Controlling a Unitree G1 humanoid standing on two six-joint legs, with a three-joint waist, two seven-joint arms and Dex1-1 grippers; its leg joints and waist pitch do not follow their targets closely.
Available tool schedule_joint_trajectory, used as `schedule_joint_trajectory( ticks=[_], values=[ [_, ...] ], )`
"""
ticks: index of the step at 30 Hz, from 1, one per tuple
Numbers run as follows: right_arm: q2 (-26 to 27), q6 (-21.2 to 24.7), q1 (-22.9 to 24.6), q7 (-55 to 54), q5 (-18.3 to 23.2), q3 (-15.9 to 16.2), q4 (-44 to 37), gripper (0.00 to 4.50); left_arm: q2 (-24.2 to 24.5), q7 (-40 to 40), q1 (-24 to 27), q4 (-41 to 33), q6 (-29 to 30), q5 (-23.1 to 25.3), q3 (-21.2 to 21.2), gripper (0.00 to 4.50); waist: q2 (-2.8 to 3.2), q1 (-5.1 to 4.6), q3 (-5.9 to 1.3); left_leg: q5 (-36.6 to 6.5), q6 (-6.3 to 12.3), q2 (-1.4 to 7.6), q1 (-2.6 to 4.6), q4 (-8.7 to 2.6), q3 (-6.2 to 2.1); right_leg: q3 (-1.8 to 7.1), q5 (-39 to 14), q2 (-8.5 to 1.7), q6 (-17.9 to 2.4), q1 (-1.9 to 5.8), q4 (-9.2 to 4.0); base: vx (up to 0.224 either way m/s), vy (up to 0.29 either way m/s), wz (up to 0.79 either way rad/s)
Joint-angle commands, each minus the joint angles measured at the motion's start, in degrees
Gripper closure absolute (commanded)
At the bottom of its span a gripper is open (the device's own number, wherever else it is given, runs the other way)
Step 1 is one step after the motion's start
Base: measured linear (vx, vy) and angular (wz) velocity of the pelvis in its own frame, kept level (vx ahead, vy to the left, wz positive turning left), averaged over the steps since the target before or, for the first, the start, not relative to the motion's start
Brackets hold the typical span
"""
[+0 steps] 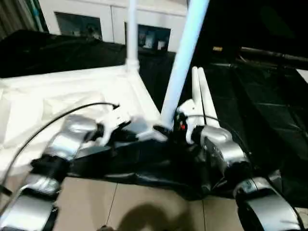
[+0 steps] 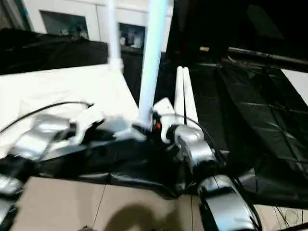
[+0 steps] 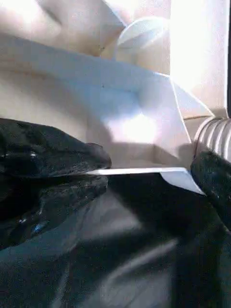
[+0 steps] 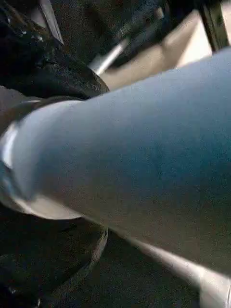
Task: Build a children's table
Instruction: Rotate leg to tighten
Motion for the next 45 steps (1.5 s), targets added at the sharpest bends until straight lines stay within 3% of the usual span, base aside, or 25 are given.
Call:
schedule_joint_trajectory(
  ticks=[1, 7, 10, 11, 17, 25, 28, 29, 33, 37, 41, 43, 44, 45],
  values=[
    [-2.49, 1.20, 0.10, 1.26, 1.04, -0.67, -2.42, 0.62, 1.36, -5.42, 1.09, -1.63, -0.33, -0.61, -1.85, 4.50, 1.02, 0.12, -3.89, -7.82, 2.49, 1.58, 0.43, -3.72, 0.08, 3.14, -4.05, -4.46, -13.74, 3.38, -3.62, 0.000, 0.000, 0.00],
    [-2.92, 1.42, 0.50, 2.94, 0.53, 0.42, -3.52, 0.79, 2.26, -6.69, 1.05, -1.64, -0.90, -0.72, -1.48, 4.50, 0.85, 0.38, -3.82, -8.50, 0.87, 1.50, 0.37, -3.81, 0.04, 3.26, -6.72, -4.56, -12.83, 3.43, -3.83, 0.000, 0.000, 0.00],
    [-2.76, 2.09, 0.77, 3.71, 0.51, 0.23, -4.12, 0.89, 2.45, -6.75, 0.97, -1.90, -0.81, -1.09, -1.54, 4.50, 0.86, 0.39, -3.88, -7.84, 0.96, 1.48, 0.36, -3.76, 0.04, 3.25, -5.62, -4.55, -12.87, 3.45, -3.73, 0.000, 0.000, 0.00],
    [-2.68, 2.16, 0.86, 3.82, 0.43, 0.24, -4.18, 1.15, 2.37, -6.68, 0.92, -2.00, -0.66, -1.27, -1.53, 4.50, 0.84, 0.38, -3.93, -7.53, 1.11, 1.45, 0.37, -3.72, 0.06, 3.24, -4.99, -4.50, -12.95, 3.49, -3.66, 0.000, 0.000, 0.00],
    [-2.85, 2.37, 1.42, 4.00, 0.05, 0.64, -4.37, 1.63, 2.42, -6.90, 0.91, -2.31, -0.24, -1.58, -1.86, 4.50, 0.89, 0.42, -3.94, -7.38, 1.07, 1.46, 0.37, -3.71, 0.04, 3.21, -4.78, -4.54, -13.03, 3.50, -3.63, 0.000, 0.000, 0.00],
    [-1.95, 3.06, 1.59, 0.08, 0.49, -0.85, -2.90, 1.78, 2.24, -5.83, 1.38, -2.40, 1.02, -1.46, -1.52, 4.50, 0.81, 0.35, -3.96, -7.10, 0.93, 1.43, 0.36, -3.70, 0.04, 3.20, -4.72, -4.49, -12.97, 3.51, -3.57, 0.000, 0.000, 0.00],
    [1.33, 3.85, -0.95, -14.21, 0.67, -5.25, 3.09, 1.78, -1.21, 3.03, -0.42, 0.61, 3.65, 0.52, -0.24, 4.50, 0.91, 0.09, -3.73, -7.79, -0.33, 1.38, 0.49, -3.86, 0.10, 3.31, -6.53, -4.49, -12.83, 3.13, -3.82, 0.000, 0.000, 0.00],
    [2.29, 4.27, -1.78, -18.18, 0.91, -6.51, 4.83, 1.78, -2.41, 6.12, -1.20, 1.73, 4.46, 1.18, 0.21, 4.50, 0.85, 0.05, -3.90, -8.71, -1.60, 1.35, 0.67, -3.85, -0.03, 3.24, -8.79, -4.59, -12.46, 3.26, -3.95, 0.000, 0.000, 0.00],
    [7.77, 5.13, -7.01, -37.18, 3.55, -12.42, 13.47, 1.78, -10.69, 24.39, -6.96, 9.05, 10.02, 3.59, 2.96, 4.50, 0.95, 0.41, -4.00, -9.30, -2.42, 1.23, 1.04, -3.68, 0.08, 3.34, -10.16, -4.58, -11.31, 2.95, -4.17, 0.000, 0.000, 0.00],
    [10.53, 3.81, -9.17, -42.69, 4.22, -13.16, 17.13, 1.78, -14.38, 30.51, -9.27, 11.90, 10.97, 4.35, 3.20, 4.50, 0.66, 0.64, -4.15, -7.63, -1.43, 1.00, 0.41, -3.60, 0.13, 3.22, -6.52, -4.38, -10.40, 3.33, -3.89, 0.000, 0.000, 0.00],
    [11.90, 2.99, -9.85, -42.88, 3.73, -12.30, 18.00, 1.78, -15.27, 31.62, -9.87, 12.83, 10.50, 4.73, 2.75, 4.50, 0.49, 0.66, -4.20, -6.44, -0.20, 0.92, 0.14, -3.51, 0.15, 3.15, -4.17, -4.37, -10.52, 3.55, -3.66, 0.000, 0.000, 0.00],
    [12.24, 2.44, -9.98, -41.75, 3.37, -11.80, 17.94, 1.78, -15.16, 31.47, -9.87, 12.85, 10.15, 4.91, 2.55, 4.50, 0.52, 0.67, -4.16, -6.70, 0.07, 0.93, 0.12, -3.51, 0.17, 3.14, -4.45, -4.40, -10.51, 3.52, -3.75, 0.000, 0.000, 0.00],
    [12.75, 0.72, -10.32, -38.79, 2.82, -11.64, 17.84, 1.43, -14.49, 30.36, -9.52, 12.61, 9.25, 5.08, 2.36, 4.50, 0.51, 0.71, -4.08, -7.58, 0.18, 1.00, 0.20, -3.55, 0.15, 3.12, -6.05, -4.50, -10.37, 3.46, -3.93, 0.000, 0.000, 0.00],
    [12.82, 0.28, -10.45, -38.16, 2.73, -11.76, 17.87, 1.43, -14.29, 30.05, -9.44, 12.58, 8.85, 5.18, 2.27, 4.50, 0.50, 0.70, -4.06, -7.90, 0.15, 1.04, 0.15, -3.55, 0.14, 3.14, -6.80, -4.54, -10.24, 3.48, -3.98, 0.000, 0.000, 0.00]
  ],
)
